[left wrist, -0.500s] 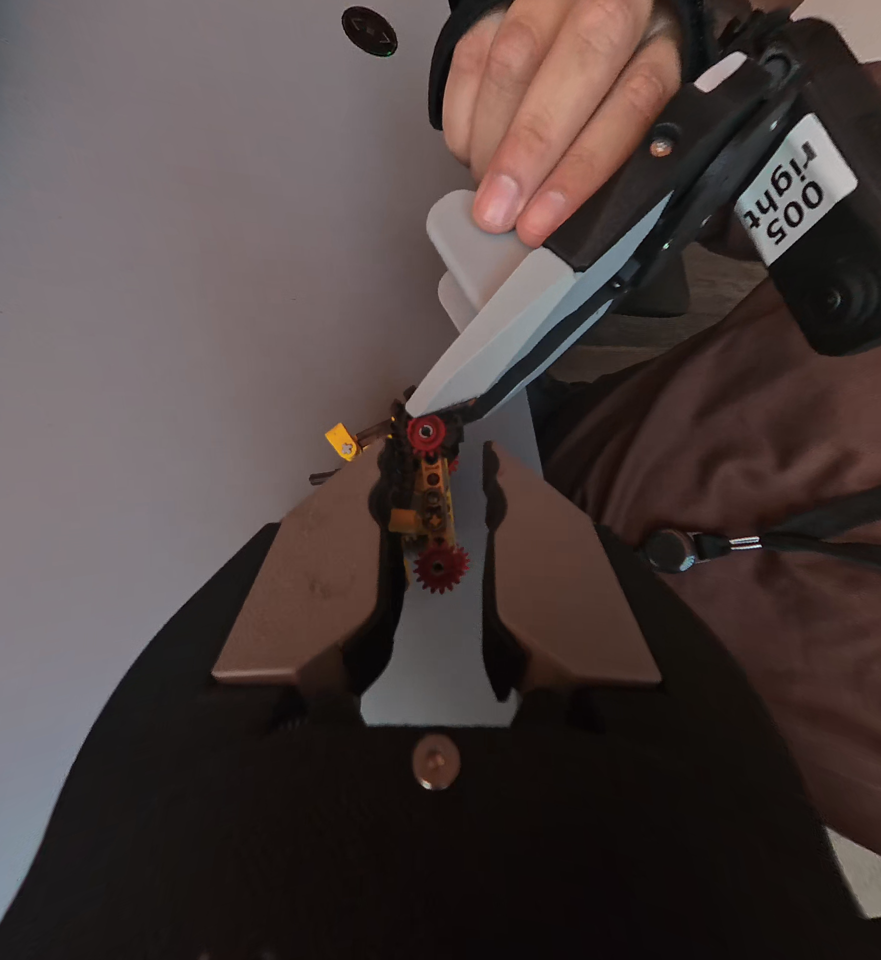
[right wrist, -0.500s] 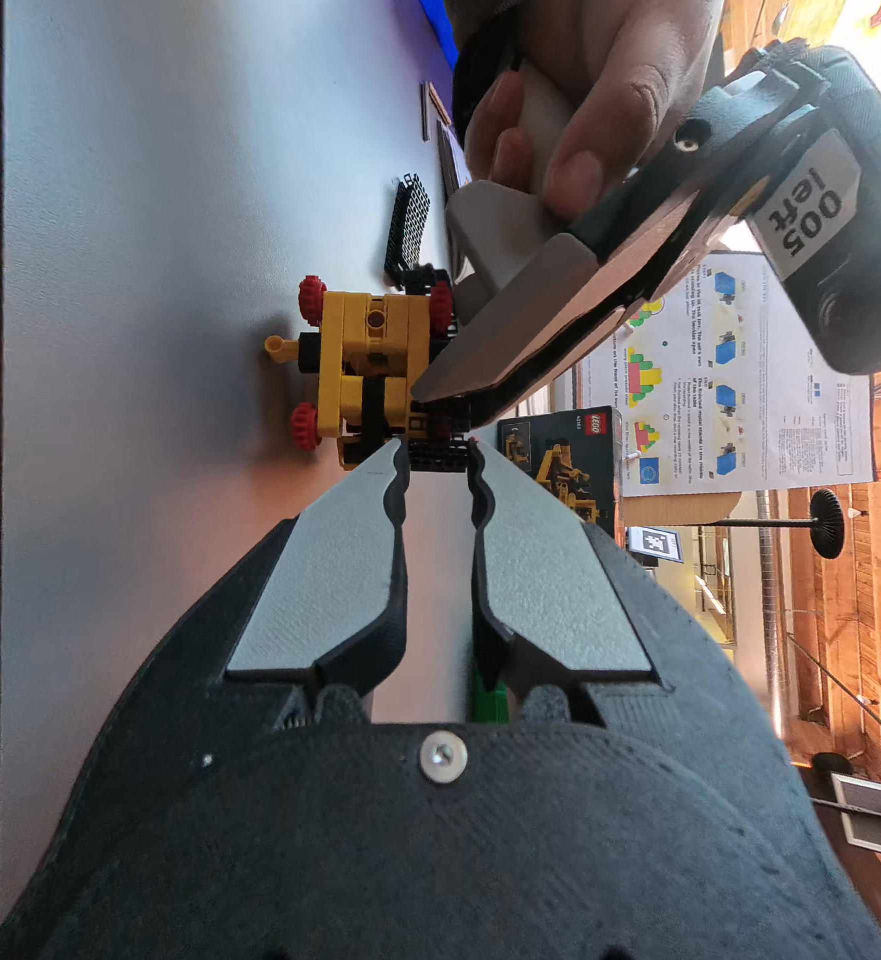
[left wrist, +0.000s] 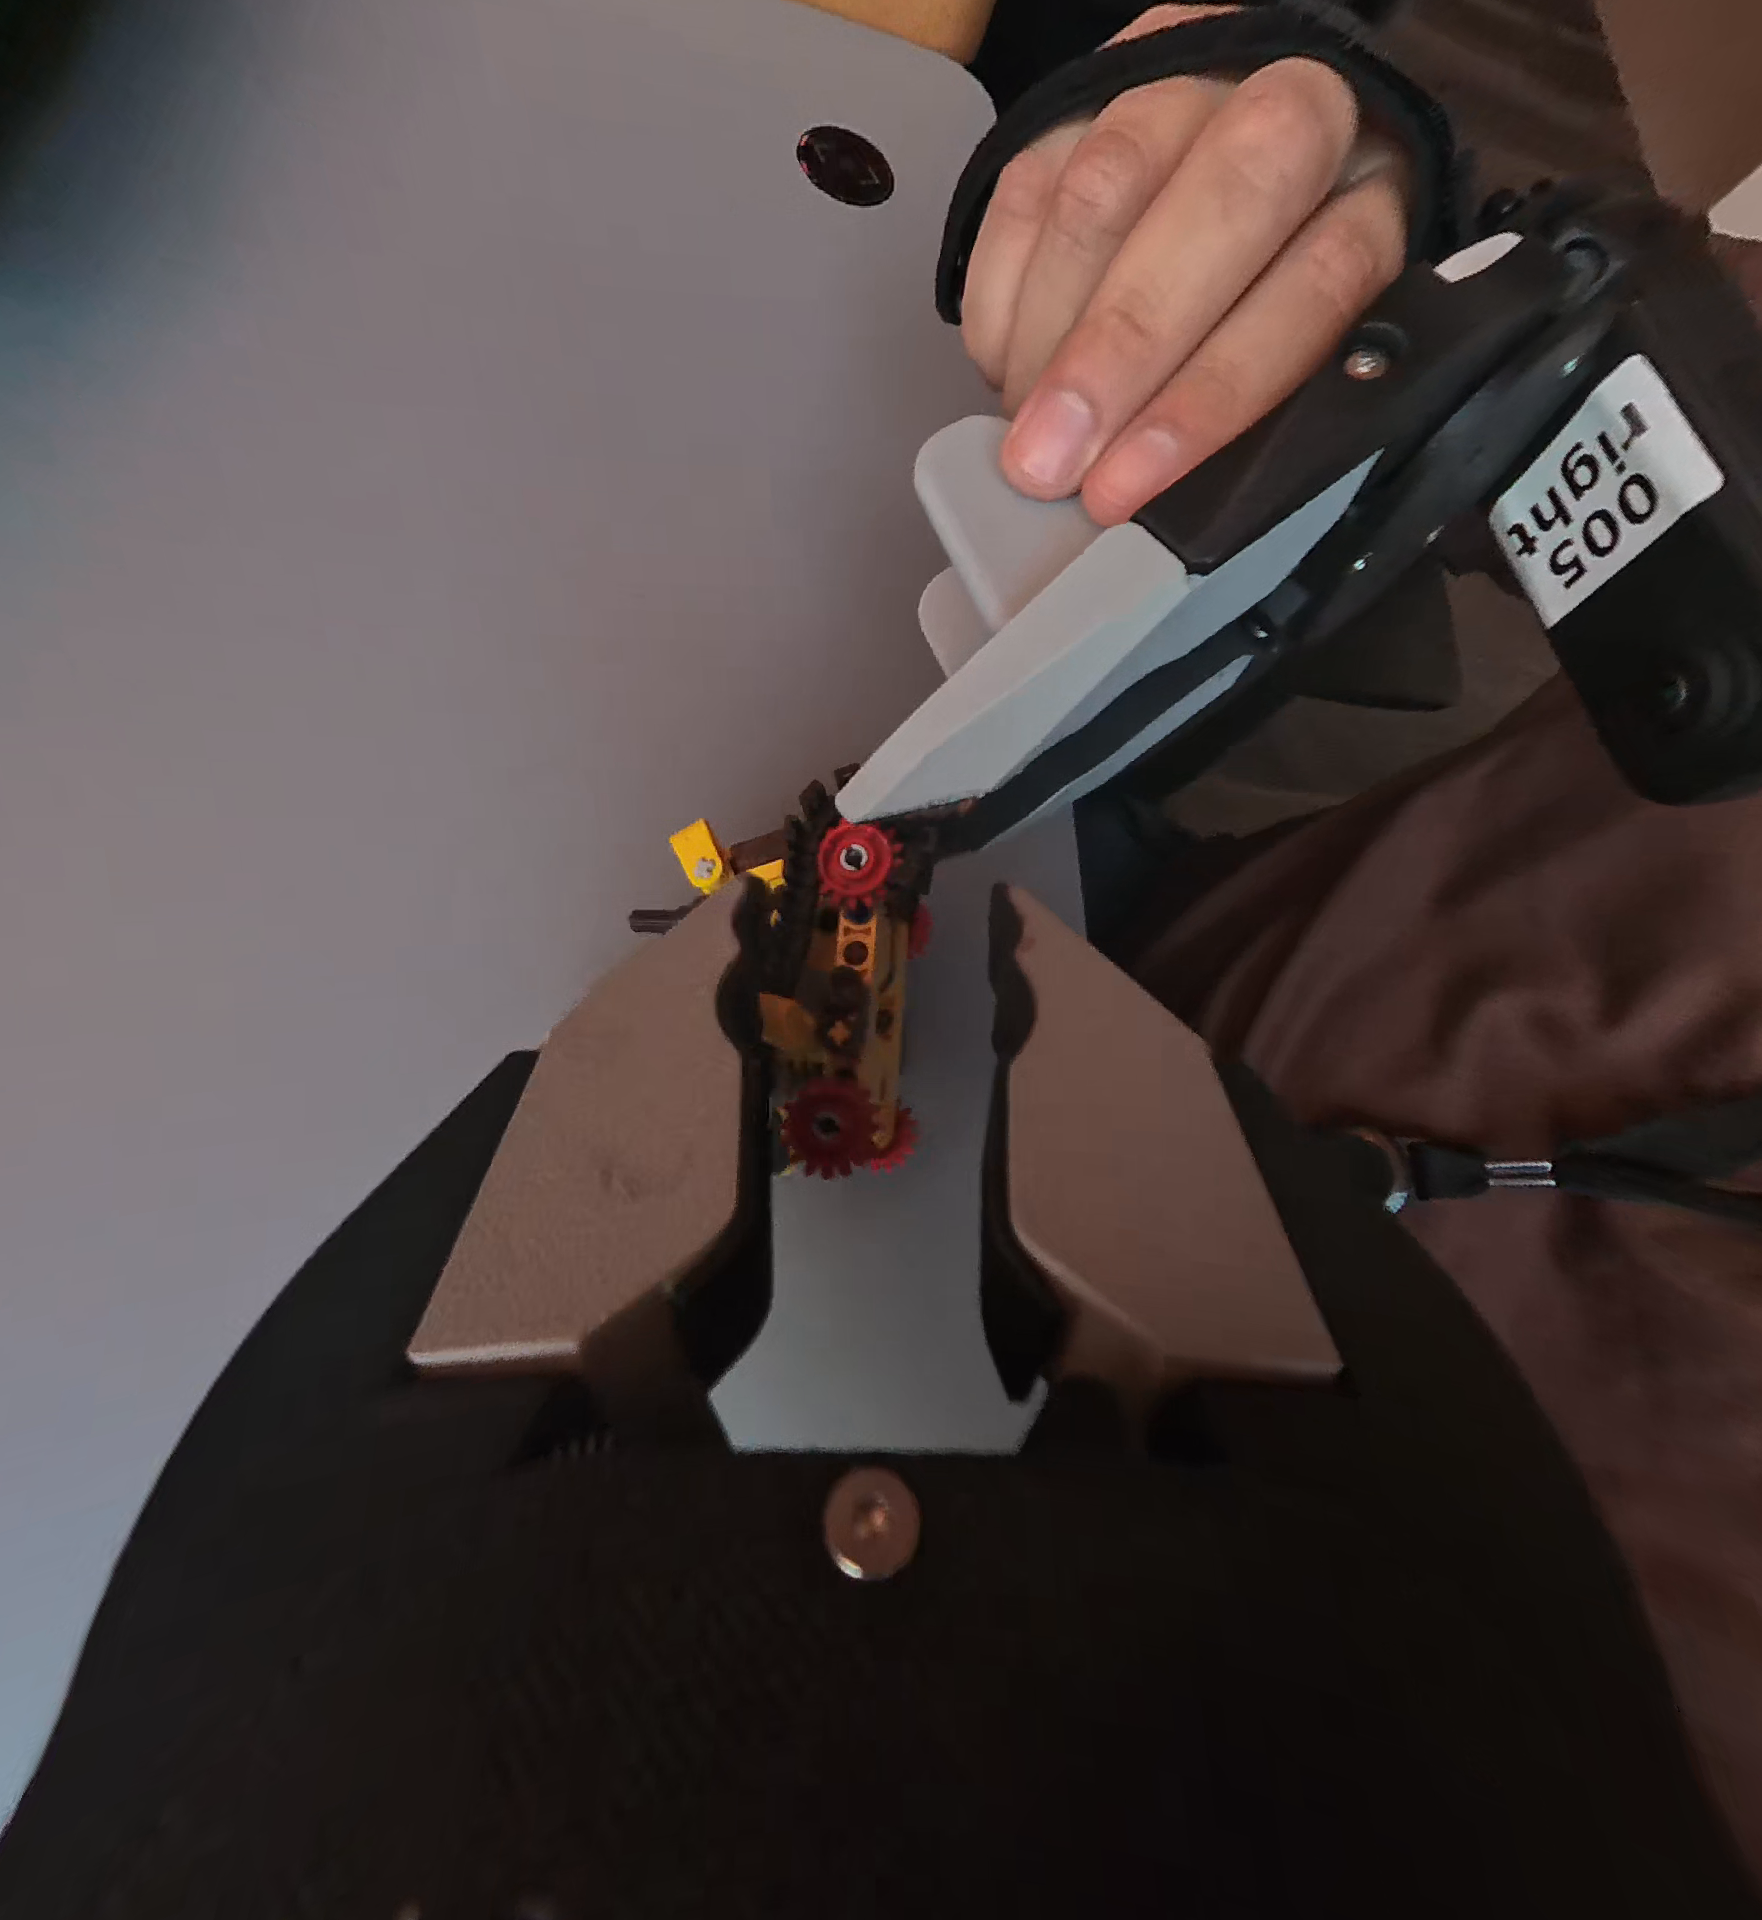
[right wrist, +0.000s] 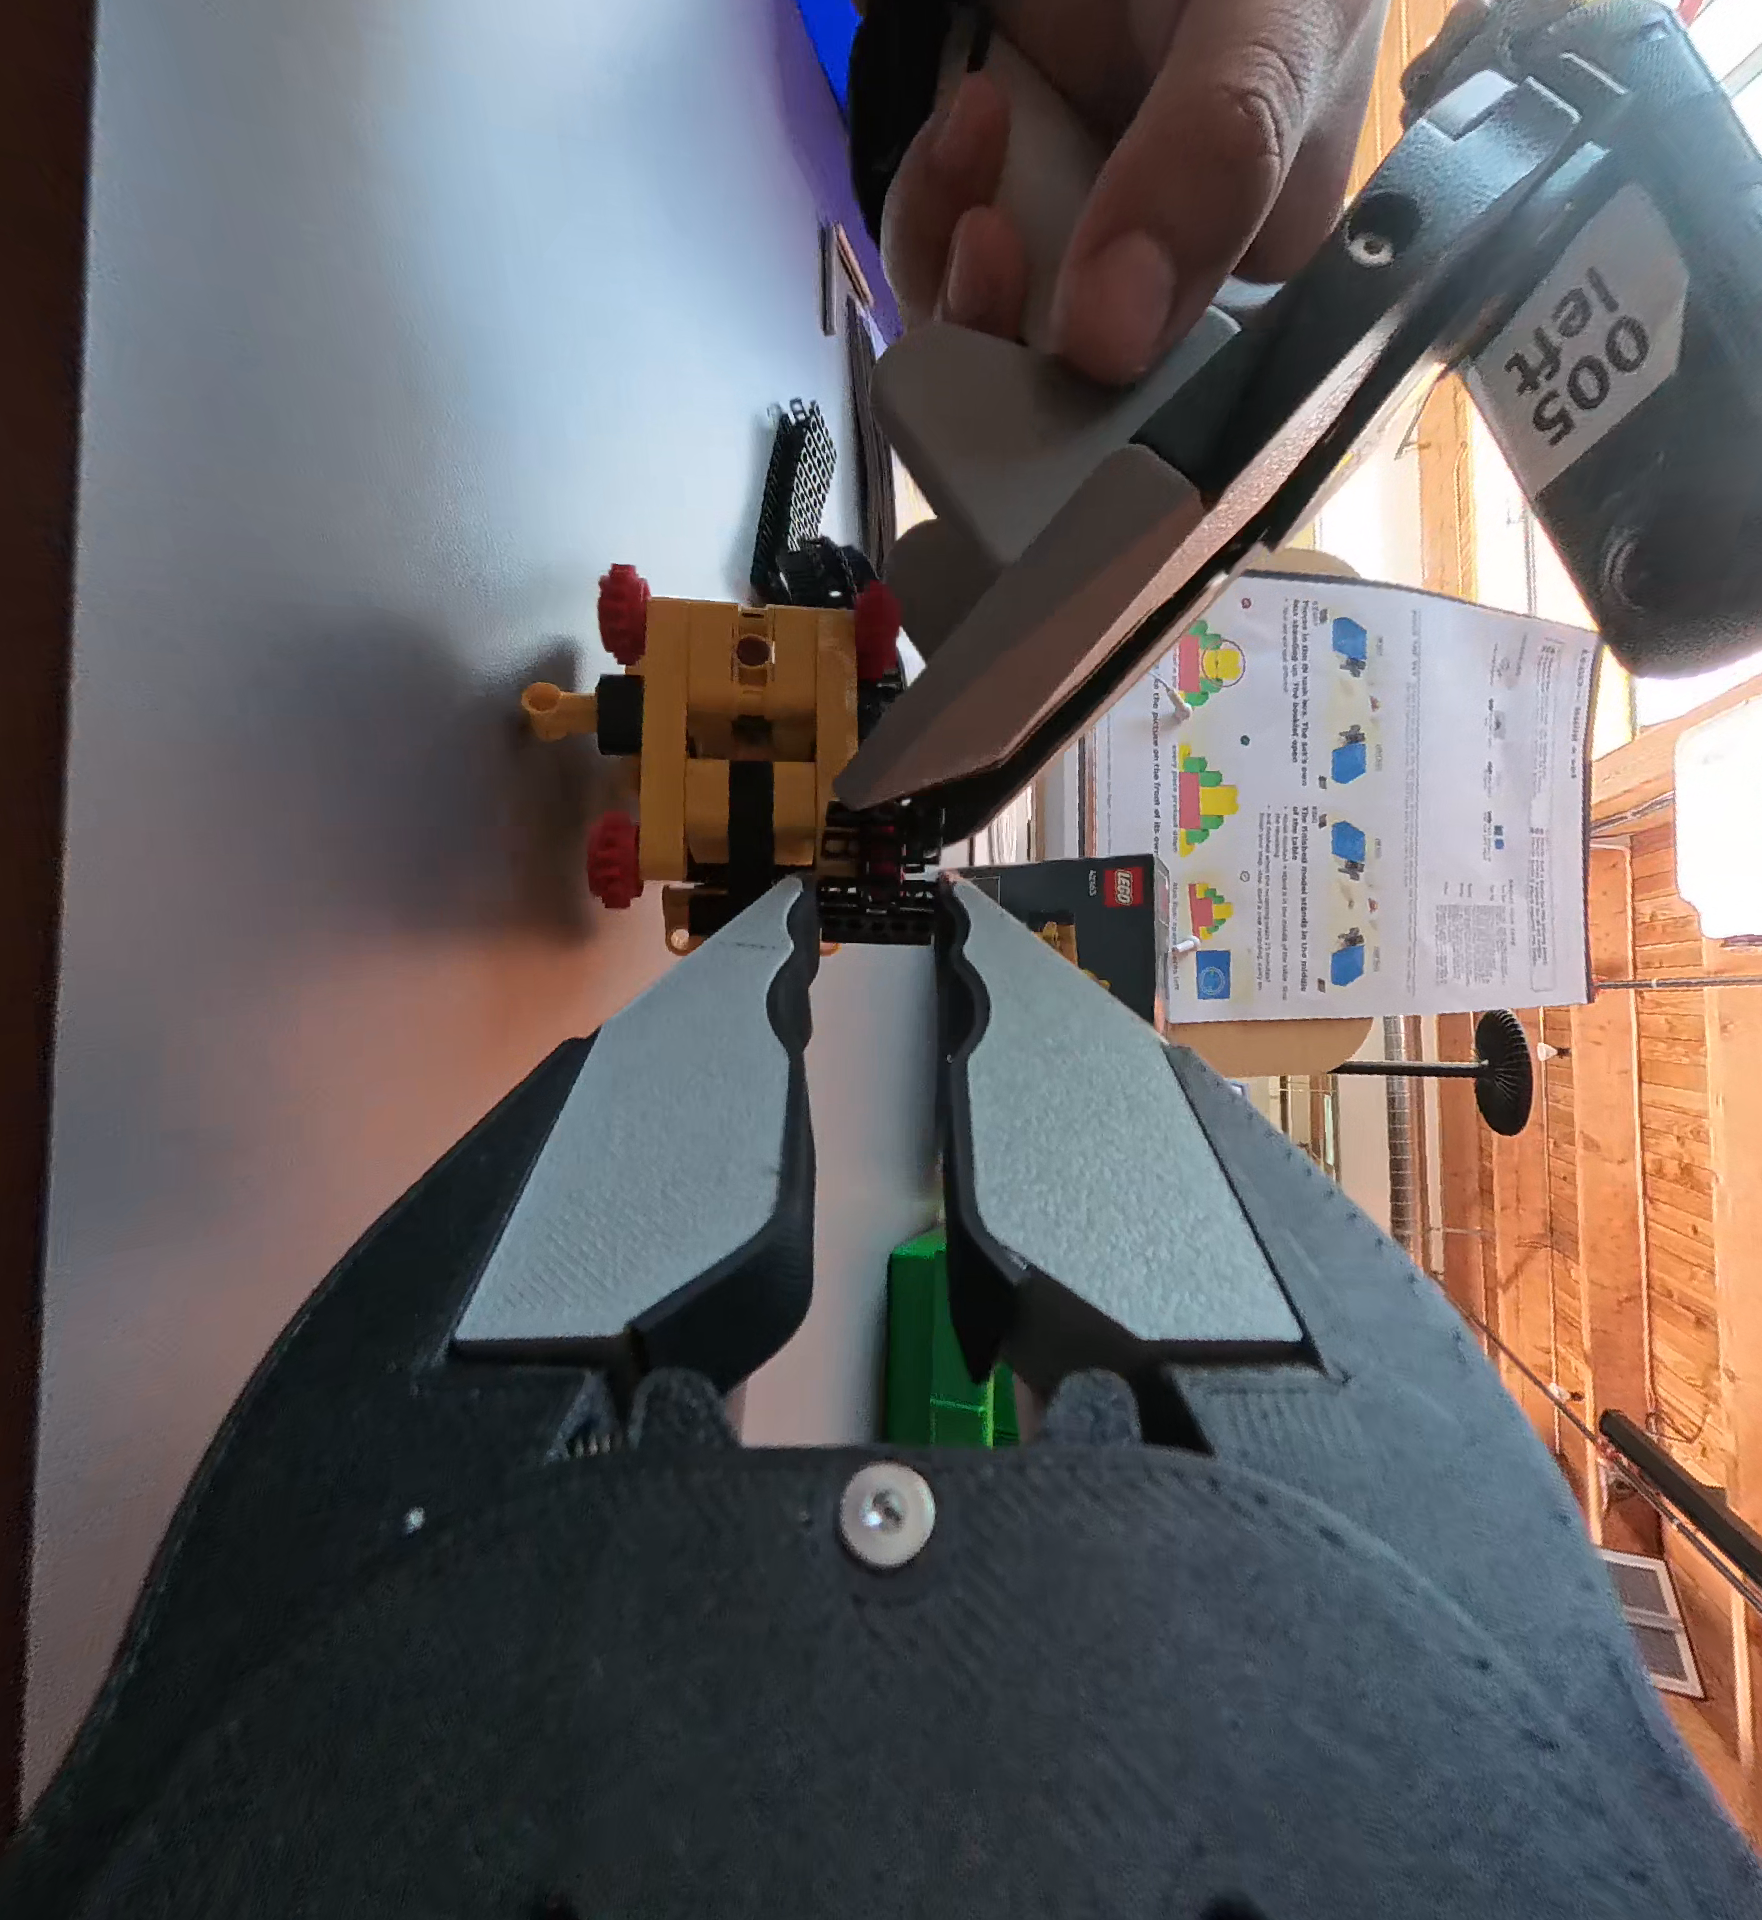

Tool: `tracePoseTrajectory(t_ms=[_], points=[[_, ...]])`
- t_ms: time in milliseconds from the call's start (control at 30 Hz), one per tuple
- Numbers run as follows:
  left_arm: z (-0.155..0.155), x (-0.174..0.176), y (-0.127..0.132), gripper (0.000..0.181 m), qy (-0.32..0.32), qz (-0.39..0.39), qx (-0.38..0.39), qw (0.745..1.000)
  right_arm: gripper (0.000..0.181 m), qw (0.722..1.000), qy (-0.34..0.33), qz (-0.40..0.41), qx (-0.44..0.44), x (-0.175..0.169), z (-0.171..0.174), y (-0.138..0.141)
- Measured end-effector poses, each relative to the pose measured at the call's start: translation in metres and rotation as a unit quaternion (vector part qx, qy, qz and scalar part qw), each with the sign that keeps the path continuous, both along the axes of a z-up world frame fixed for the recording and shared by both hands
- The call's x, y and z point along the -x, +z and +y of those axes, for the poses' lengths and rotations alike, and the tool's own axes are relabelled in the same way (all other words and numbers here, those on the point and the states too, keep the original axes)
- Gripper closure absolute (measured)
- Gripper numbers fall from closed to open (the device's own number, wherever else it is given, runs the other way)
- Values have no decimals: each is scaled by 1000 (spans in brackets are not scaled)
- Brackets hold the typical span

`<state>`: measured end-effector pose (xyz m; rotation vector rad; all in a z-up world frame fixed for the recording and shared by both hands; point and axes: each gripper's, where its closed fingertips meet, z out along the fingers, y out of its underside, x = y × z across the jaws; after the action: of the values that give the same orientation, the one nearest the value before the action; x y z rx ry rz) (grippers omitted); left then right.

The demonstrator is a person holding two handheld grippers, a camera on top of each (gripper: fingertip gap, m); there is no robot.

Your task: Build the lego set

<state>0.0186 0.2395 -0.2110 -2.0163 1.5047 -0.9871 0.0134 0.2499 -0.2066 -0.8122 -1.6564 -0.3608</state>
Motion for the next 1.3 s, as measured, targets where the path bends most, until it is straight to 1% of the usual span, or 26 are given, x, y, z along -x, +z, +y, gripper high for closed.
tracePoseTrajectory(t_ms=[100, 200, 333, 400, 467, 533, 600, 633, 667, 700, 733, 767, 800, 833, 867, 900, 933, 967, 1033, 1133, 1200, 1300], points=[[2, 2, -5, 150, 19, 7, -21, 1000, 163, 1000, 4, 1, -3, 4, -3, 1], [2, 4, -5, 152, 30, 7, -41, 999, 163, 1000, 3, -1, -3, 6, -4, 1], [-3, 5, -6, 150, 31, 3, -40, 999, 163, 1000, 11, -2, -5, 10, -10, 2], [-4, 7, -5, 157, 28, -3, -51, 998, 163, 1000, 8, 1, -9, 11, -10, 4], [0, 10, -4, 157, 37, -6, -70, 997, 159, 1000, 7, 11, -2, 9, -12, 6], [0, 12, -3, 158, 37, -14, -86, 996, 162, 999, 0, 28, 29, 2, -12, 5], [-3, 12, -3, 158, 35, -23, -87, 995, 161, 992, 10, 72, 106, -4, -14, 6], [-4, 13, -3, 158, 33, -27, -89, 995, 159, 980, 26, 96, 171, -5, -17, 6], [-5, 13, -3, 158, 29, -31, -95, 995, 159, 962, 47, 115, 244, -5, -21, 6], [-5, 13, -3, 157, 25, -34, -103, 994, 156, 939, 68, 136, 310, -4, -23, 11], [-5, 13, -4, 158, 24, -35, -107, 993, 150, 911, 91, 156, 370, -3, -25, 17], [-5, 13, -4, 158, 23, -33, -106, 994, 151, 883, 113, 170, 422, -2, -24, 24], [-5, 14, -4, 158, 19, -30, -107, 994, 152, 860, 126, 188, 457, -1, -19, 31], [-5, 14, -3, 158, 16, -26, -112, 993, 146, 841, 134, 198, 485, 0, -12, 35], [-4, 15, -4, 158, 16, -22, -120, 992, 148, 824, 148, 192, 512, 2, -10, 35], [-4, 16, -4, 158, 15, -18, -129, 991, 154, 810, 159, 179, 535, 4, -9, 32], [-3, 17, -4, 159, 15, -15, -138, 990, 154, 799, 166, 164, 554, 6, -8, 27], [-3, 17, -4, 158, 14, -13, -147, 989, 154, 793, 171, 147, 567, 9, -8, 21], [-4, 16, -3, 159, 6, -18, -156, 988, 155, 788, 180, 125, 576, 15, -9, 10], [-3, 16, -5, 159, 7, -18, -154, 988, 155, 778, 208, 122, 580, 24, -14, 5], [-3, 16, -7, 159, 7, -20, -141, 990, 154, 776, 215, 121, 581, 25, -14, 4], [0, 18, -12, 157, 14, -11, -131, 991, 157, 778, 206, 115, 582, 25, -12, -1]])
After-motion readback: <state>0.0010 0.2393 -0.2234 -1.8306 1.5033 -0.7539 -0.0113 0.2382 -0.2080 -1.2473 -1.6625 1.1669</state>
